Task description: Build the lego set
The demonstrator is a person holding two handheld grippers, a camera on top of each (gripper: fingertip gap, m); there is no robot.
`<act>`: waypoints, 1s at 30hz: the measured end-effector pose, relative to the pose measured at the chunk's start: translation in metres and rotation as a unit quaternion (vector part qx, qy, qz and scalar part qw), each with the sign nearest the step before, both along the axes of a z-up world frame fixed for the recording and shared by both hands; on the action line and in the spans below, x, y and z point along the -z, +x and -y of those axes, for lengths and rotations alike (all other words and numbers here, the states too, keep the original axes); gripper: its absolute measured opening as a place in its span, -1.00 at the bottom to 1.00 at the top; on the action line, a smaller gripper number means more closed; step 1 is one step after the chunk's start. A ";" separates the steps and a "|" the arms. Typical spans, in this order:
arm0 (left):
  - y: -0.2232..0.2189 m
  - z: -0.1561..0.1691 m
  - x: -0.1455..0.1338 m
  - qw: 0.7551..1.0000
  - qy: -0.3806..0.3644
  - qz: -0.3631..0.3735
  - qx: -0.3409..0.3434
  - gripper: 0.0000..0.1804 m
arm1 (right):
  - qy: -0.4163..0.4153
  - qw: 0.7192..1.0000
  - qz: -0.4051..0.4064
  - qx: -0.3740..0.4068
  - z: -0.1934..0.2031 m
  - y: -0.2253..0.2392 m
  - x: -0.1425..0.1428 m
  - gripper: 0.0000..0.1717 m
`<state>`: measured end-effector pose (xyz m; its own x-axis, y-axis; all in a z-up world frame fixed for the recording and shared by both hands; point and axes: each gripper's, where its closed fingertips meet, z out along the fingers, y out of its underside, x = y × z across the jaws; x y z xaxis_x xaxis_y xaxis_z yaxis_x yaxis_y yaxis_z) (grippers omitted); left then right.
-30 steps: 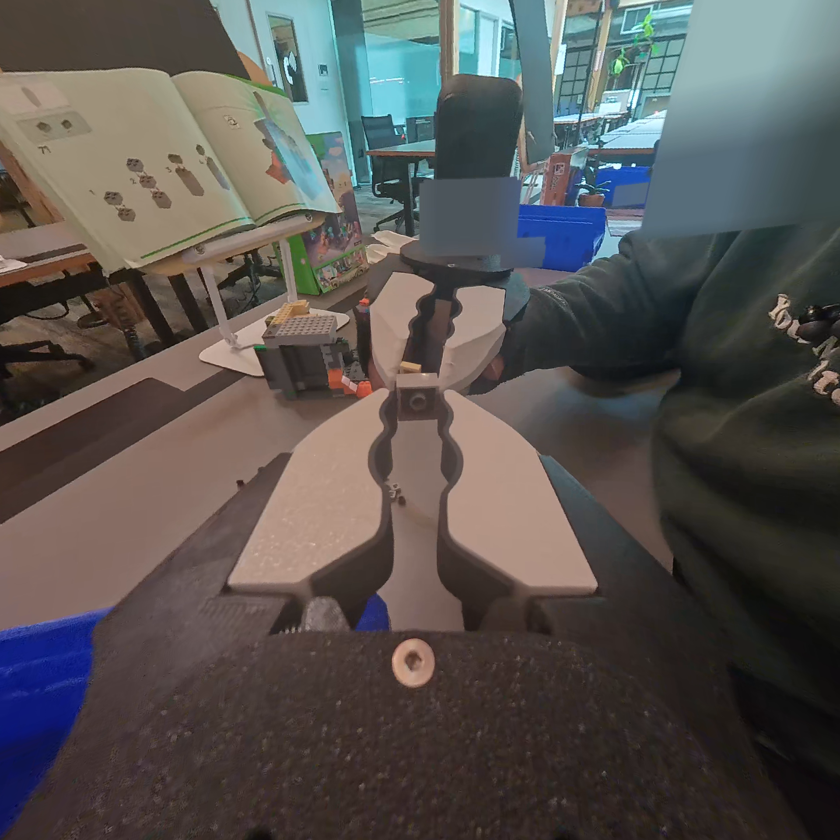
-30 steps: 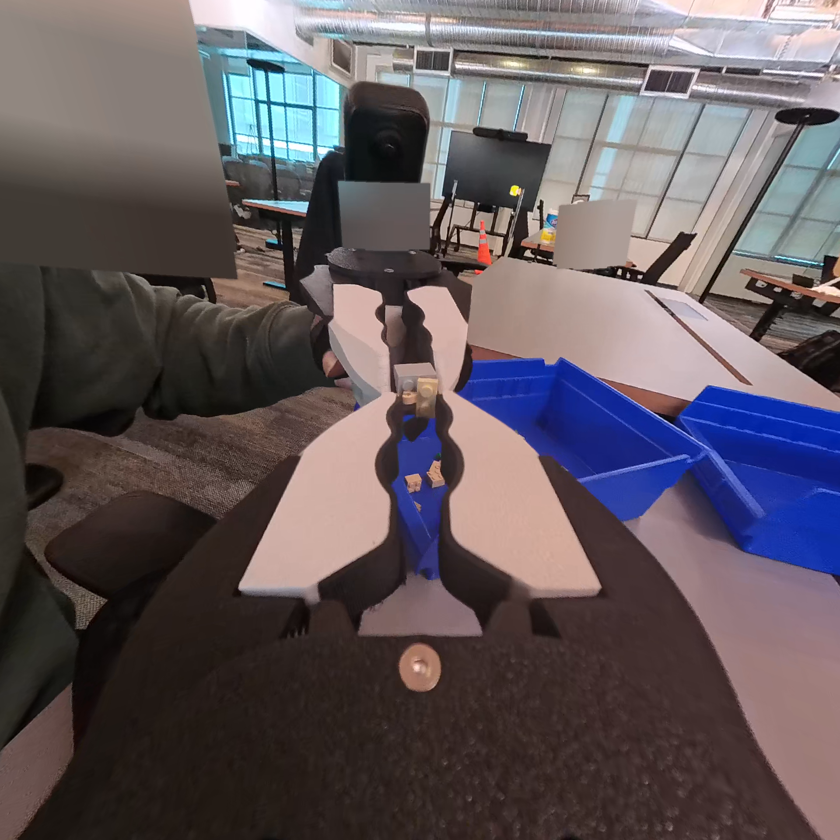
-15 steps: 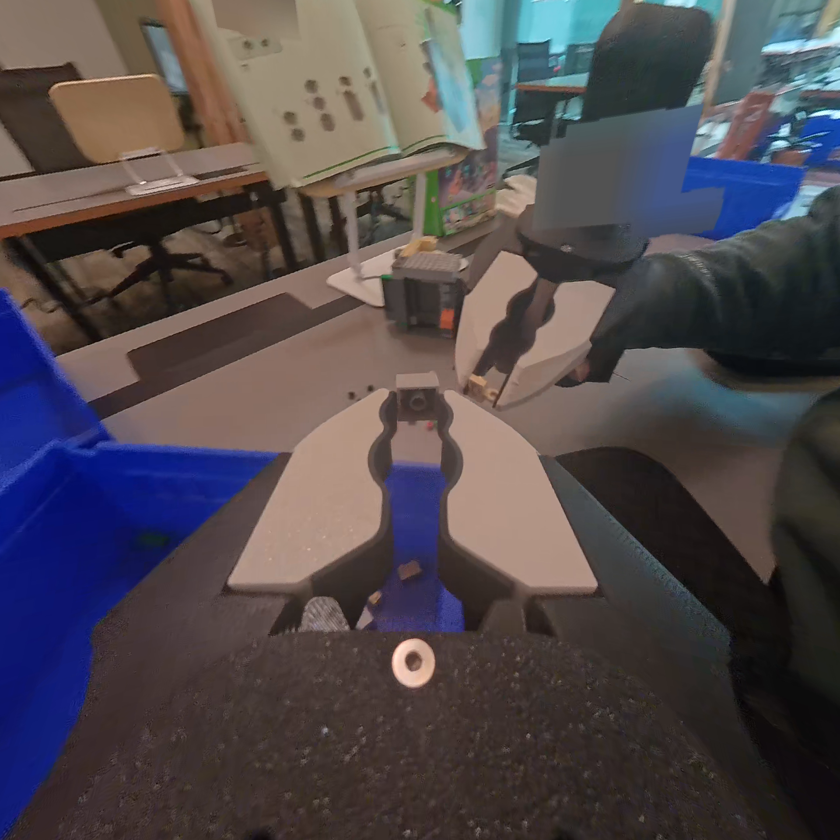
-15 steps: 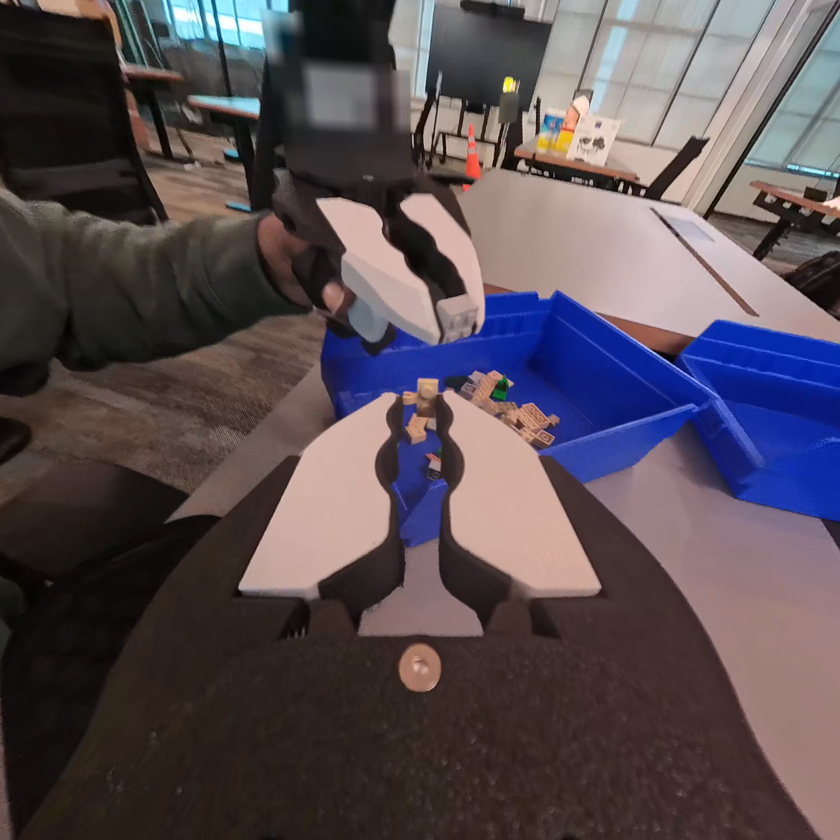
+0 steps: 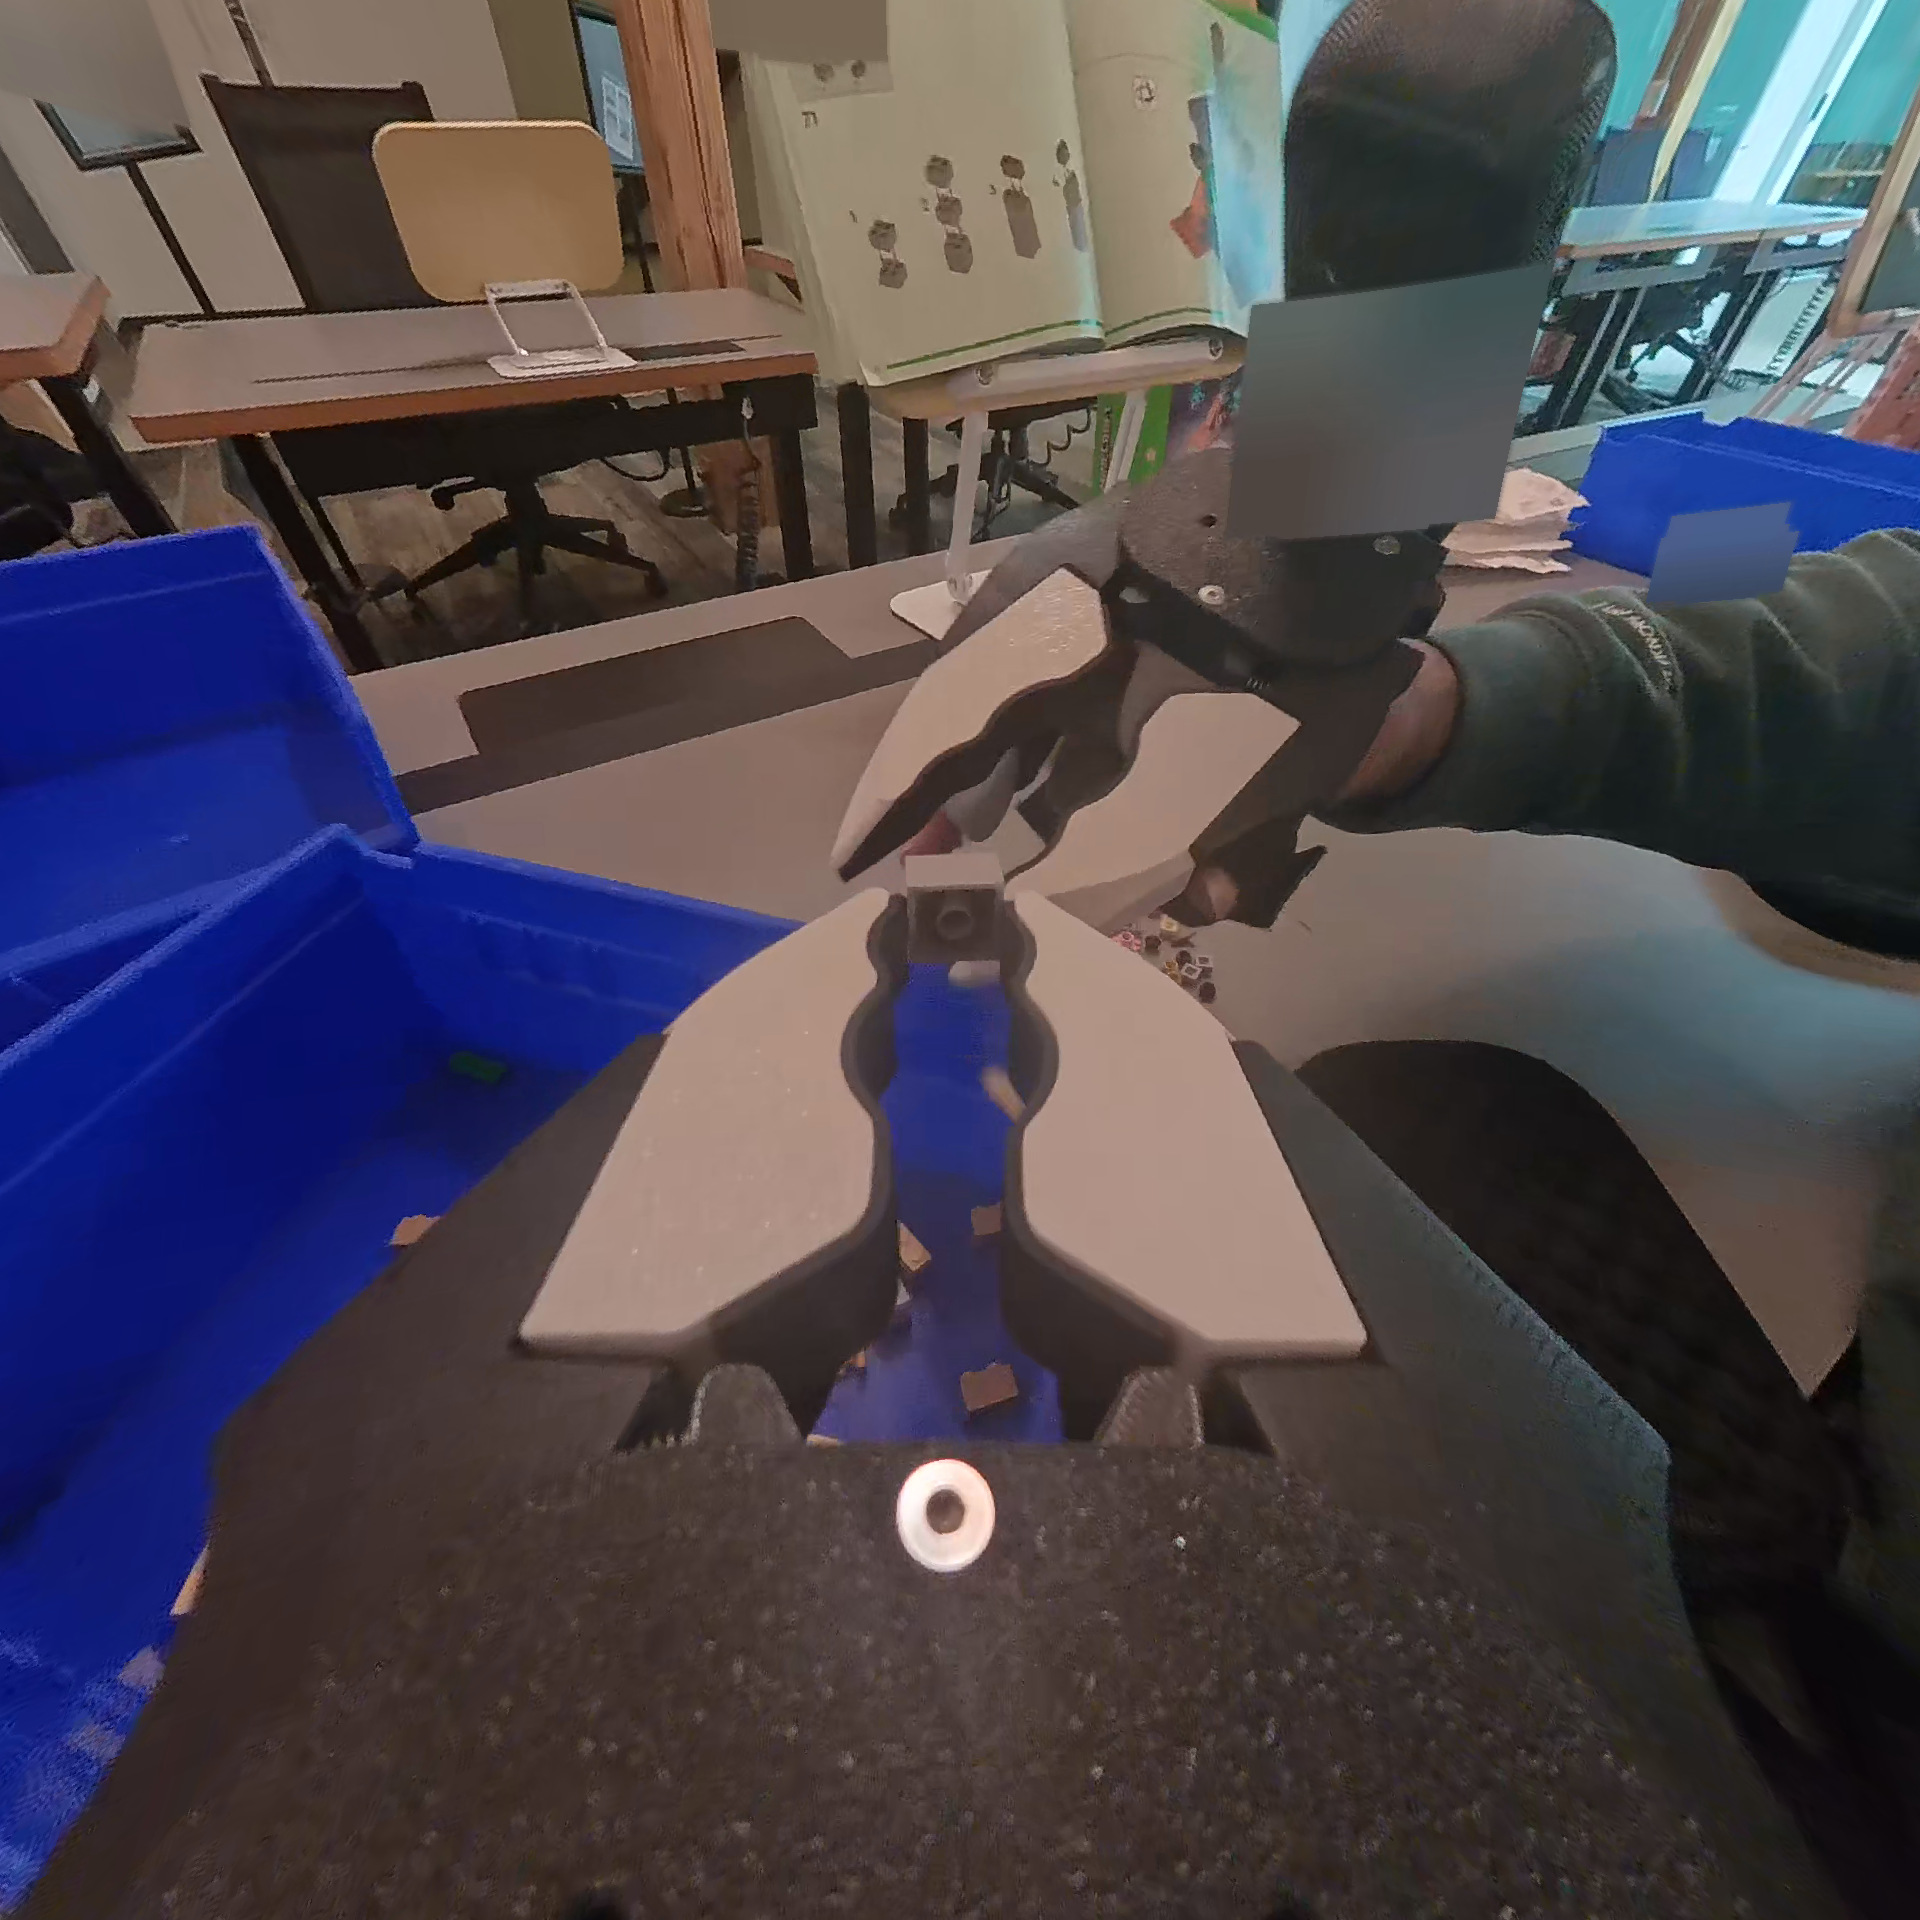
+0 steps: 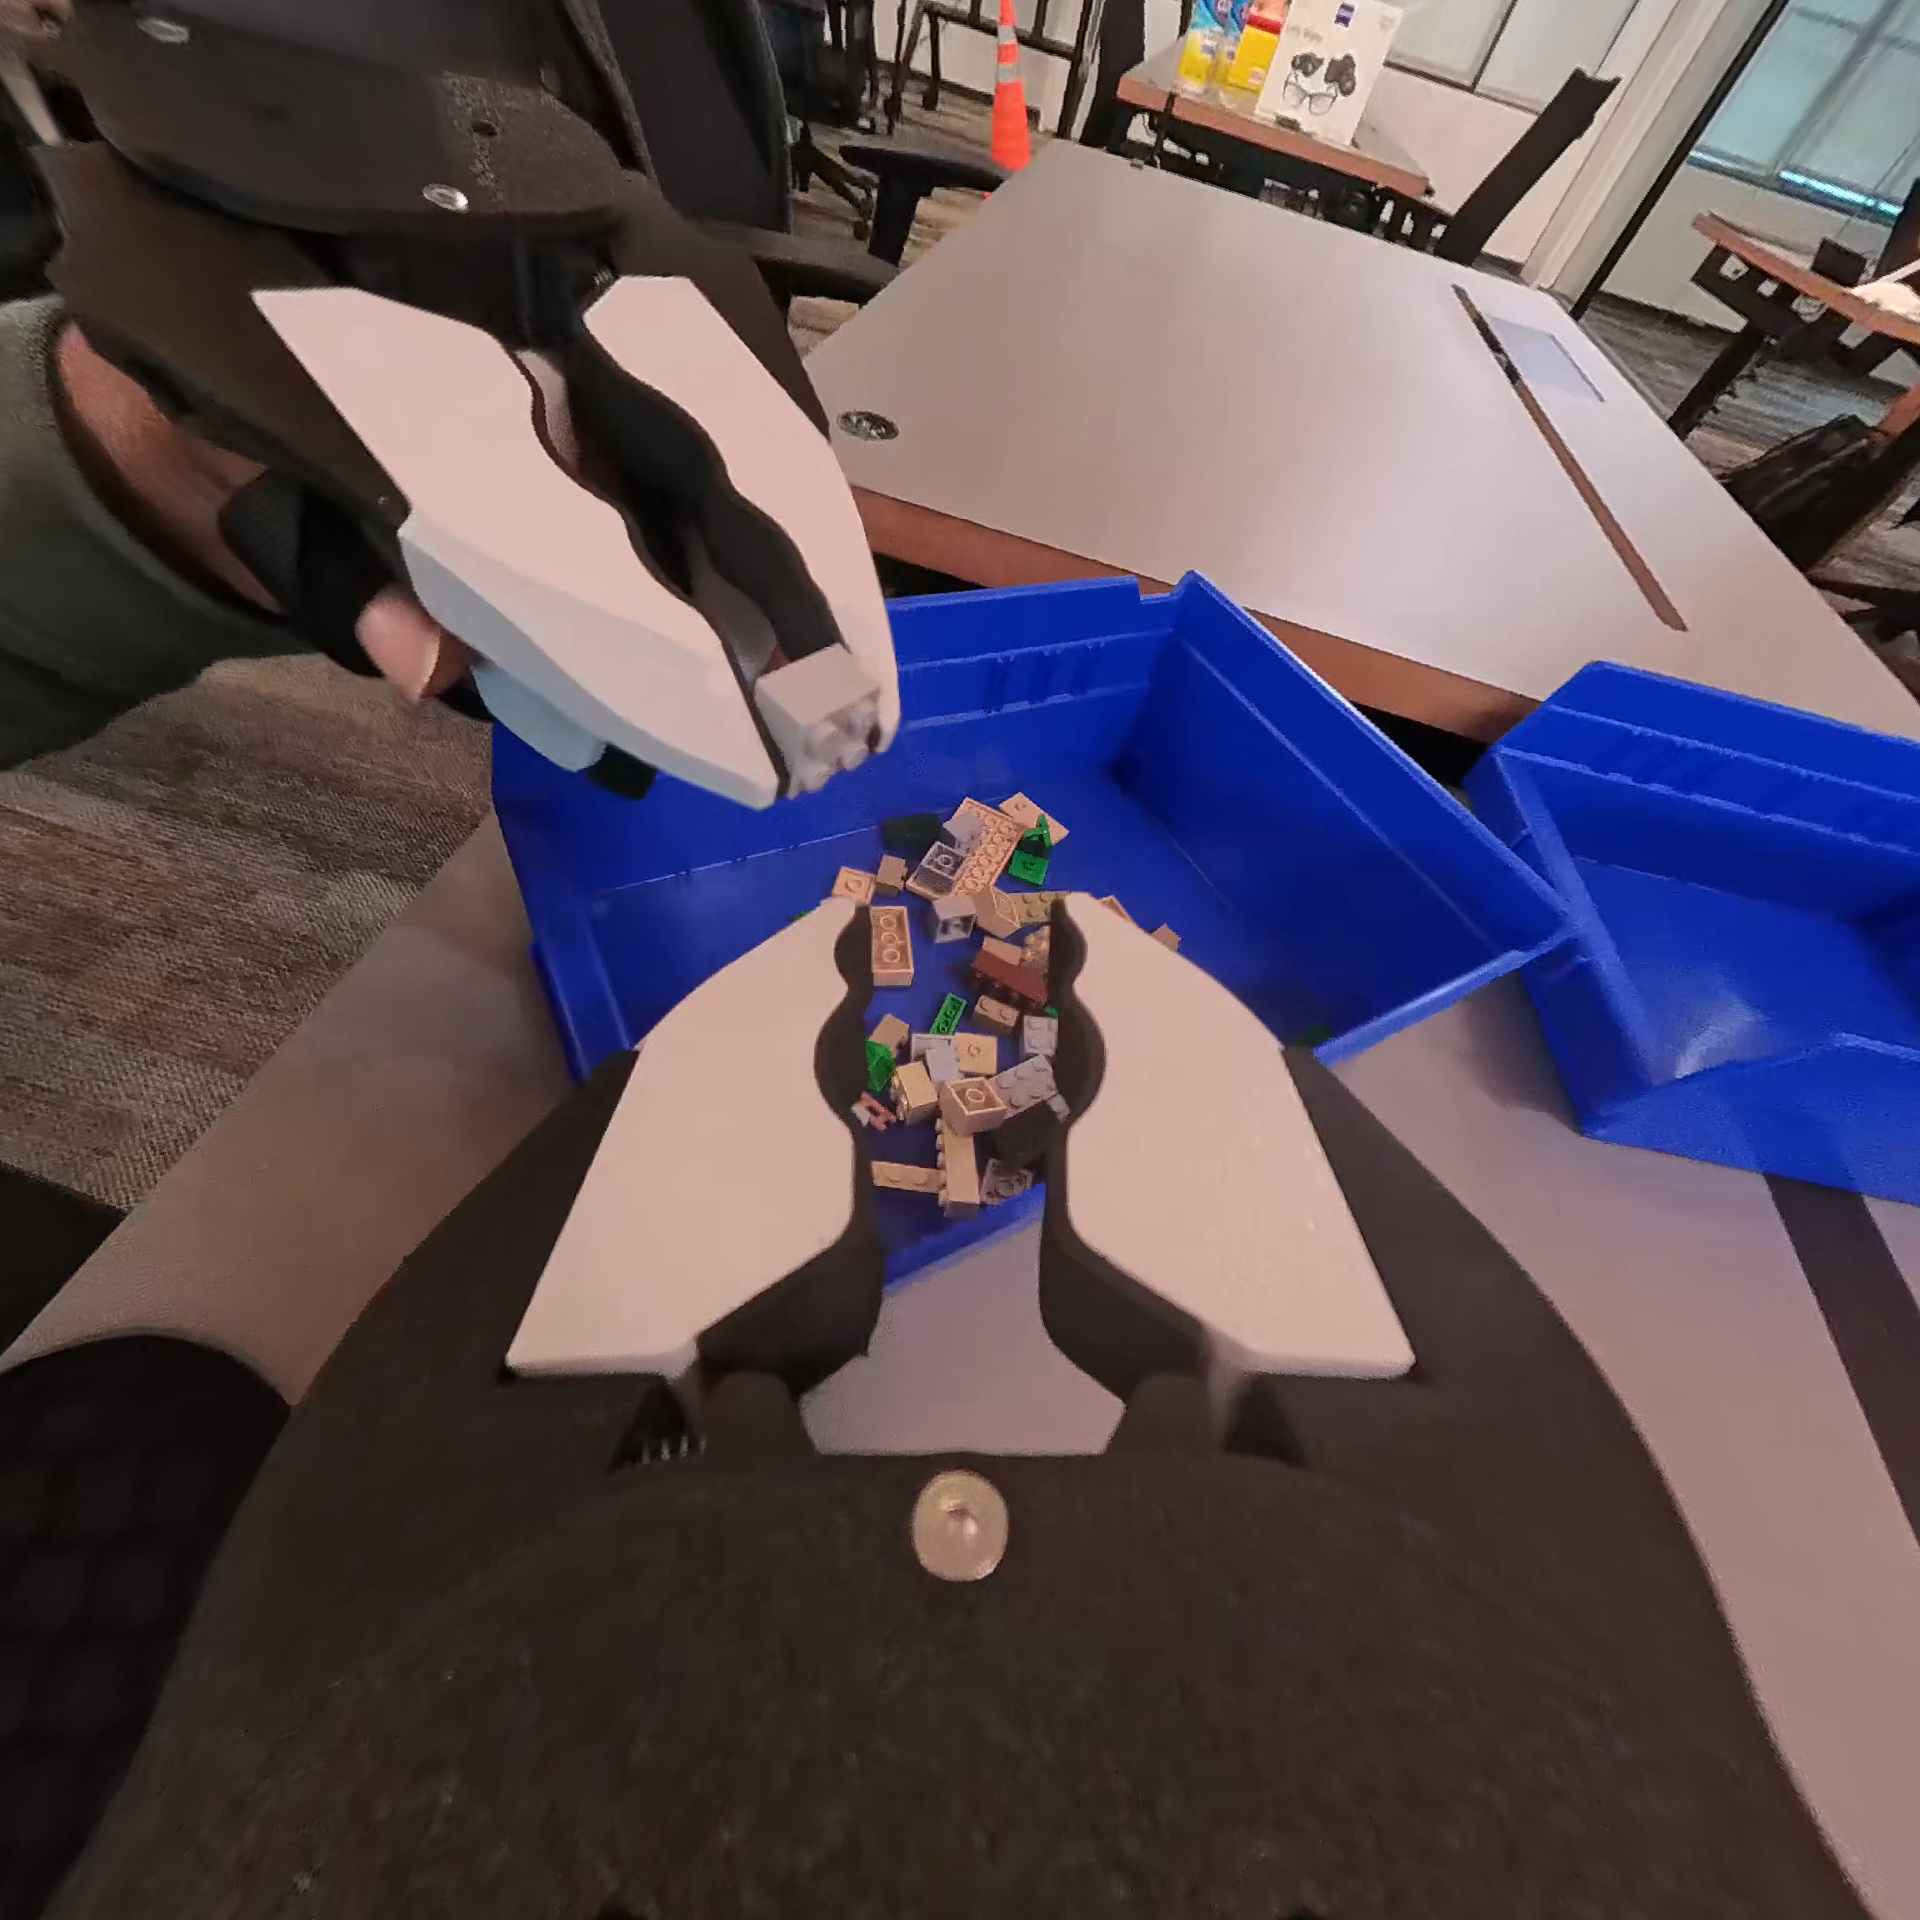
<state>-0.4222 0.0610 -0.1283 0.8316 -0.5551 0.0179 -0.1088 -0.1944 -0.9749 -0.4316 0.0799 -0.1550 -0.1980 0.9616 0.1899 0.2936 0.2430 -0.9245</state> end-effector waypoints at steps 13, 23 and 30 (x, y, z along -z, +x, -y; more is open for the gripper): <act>0.000 0.000 -0.009 0.999 0.020 0.038 0.022 -0.81 | -0.017 0.998 -0.060 -0.007 -0.011 0.038 -0.026 -0.63; 0.092 0.027 -0.015 0.962 0.100 0.077 0.243 -0.82 | -0.054 0.981 -0.090 -0.165 0.056 0.100 -0.053 -0.71; 0.138 0.023 -0.016 0.937 0.126 0.085 0.315 -0.82 | -0.028 0.985 -0.068 -0.157 0.055 0.130 -0.052 -0.73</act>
<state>-0.2838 0.0377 -0.1125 0.3352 -0.9390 -0.0768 0.0354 0.0941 -0.9949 -0.3012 0.0246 -0.1032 -0.4636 0.8671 0.1825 0.0857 0.2489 -0.9647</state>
